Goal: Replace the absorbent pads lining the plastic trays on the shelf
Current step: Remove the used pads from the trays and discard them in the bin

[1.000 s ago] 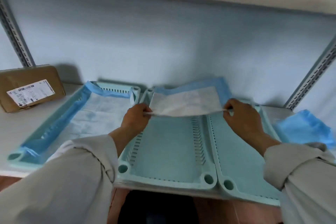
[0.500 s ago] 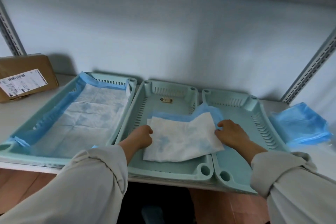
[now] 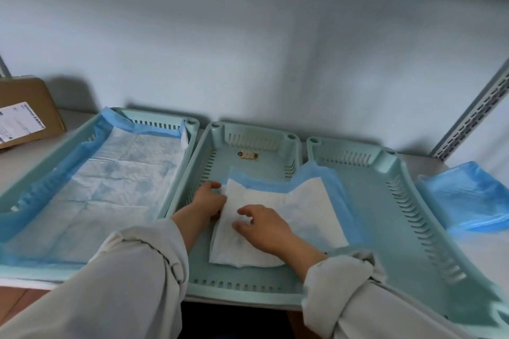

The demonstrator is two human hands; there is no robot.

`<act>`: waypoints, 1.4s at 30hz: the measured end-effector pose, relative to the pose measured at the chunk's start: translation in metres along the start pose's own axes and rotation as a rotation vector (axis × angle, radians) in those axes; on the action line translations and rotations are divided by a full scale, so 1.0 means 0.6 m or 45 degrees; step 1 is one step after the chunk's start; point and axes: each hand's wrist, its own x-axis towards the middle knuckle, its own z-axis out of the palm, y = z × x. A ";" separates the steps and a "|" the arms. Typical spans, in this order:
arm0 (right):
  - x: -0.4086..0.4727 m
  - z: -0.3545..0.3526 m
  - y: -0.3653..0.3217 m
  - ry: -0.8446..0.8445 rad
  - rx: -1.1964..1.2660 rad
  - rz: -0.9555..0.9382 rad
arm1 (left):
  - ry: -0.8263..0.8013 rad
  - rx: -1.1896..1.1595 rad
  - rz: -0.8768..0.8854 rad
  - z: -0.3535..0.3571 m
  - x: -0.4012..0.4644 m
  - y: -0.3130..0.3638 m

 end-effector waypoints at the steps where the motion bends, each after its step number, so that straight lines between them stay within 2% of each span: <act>1: 0.009 0.010 -0.008 0.025 0.033 0.037 | 0.004 0.023 0.007 0.000 0.002 -0.001; 7: 0.073 0.023 -0.034 0.306 0.178 0.270 | 0.011 -0.071 0.029 -0.012 0.012 -0.014; 11: 0.100 0.035 -0.036 0.404 0.132 0.324 | -0.089 -0.013 0.092 -0.020 0.022 -0.018; 13: 0.101 0.042 -0.039 0.431 0.150 0.297 | -0.096 0.000 0.091 -0.022 0.023 -0.023; 16: 0.096 0.044 -0.049 0.445 0.264 0.133 | -0.043 0.011 0.118 -0.021 0.024 -0.025; 21: 0.093 0.041 -0.040 0.343 0.295 0.014 | 0.011 -0.065 0.142 -0.020 0.020 -0.024; 23: 0.087 0.042 -0.036 0.365 0.240 -0.016 | 0.140 0.128 0.236 -0.021 0.010 -0.024; 25: 0.080 0.041 -0.032 0.376 0.039 -0.082 | 0.272 0.465 0.485 -0.023 0.000 -0.025; 26: 0.076 0.040 -0.026 0.339 -0.105 -0.120 | 0.268 0.580 0.633 -0.022 -0.004 -0.026; 27: 0.072 0.037 -0.019 0.273 -0.241 -0.141 | 0.179 0.685 0.728 -0.017 -0.006 -0.028; 29: 0.064 0.027 0.004 0.098 -0.446 -0.078 | -0.126 0.983 0.739 0.000 -0.011 -0.034; 31: 0.055 0.013 0.031 -0.018 -0.616 0.082 | -0.344 1.314 0.575 0.010 -0.014 -0.041; 33: 0.037 -0.010 0.054 0.005 -0.737 0.236 | -0.353 1.432 0.426 0.008 -0.013 -0.040; 35: 0.019 -0.034 0.071 0.115 -0.830 0.278 | -0.277 1.447 0.333 0.001 -0.014 -0.035; 37: 0.002 -0.061 0.082 0.278 -0.841 0.295 | -0.175 1.457 0.344 0.001 -0.024 -0.024; 40: -0.020 -0.093 0.101 0.405 -0.599 0.477 | -0.123 1.331 0.552 0.021 -0.060 -0.005; 42: -0.034 -0.107 0.121 0.401 -0.350 0.613 | -0.244 1.175 0.582 0.036 -0.086 0.003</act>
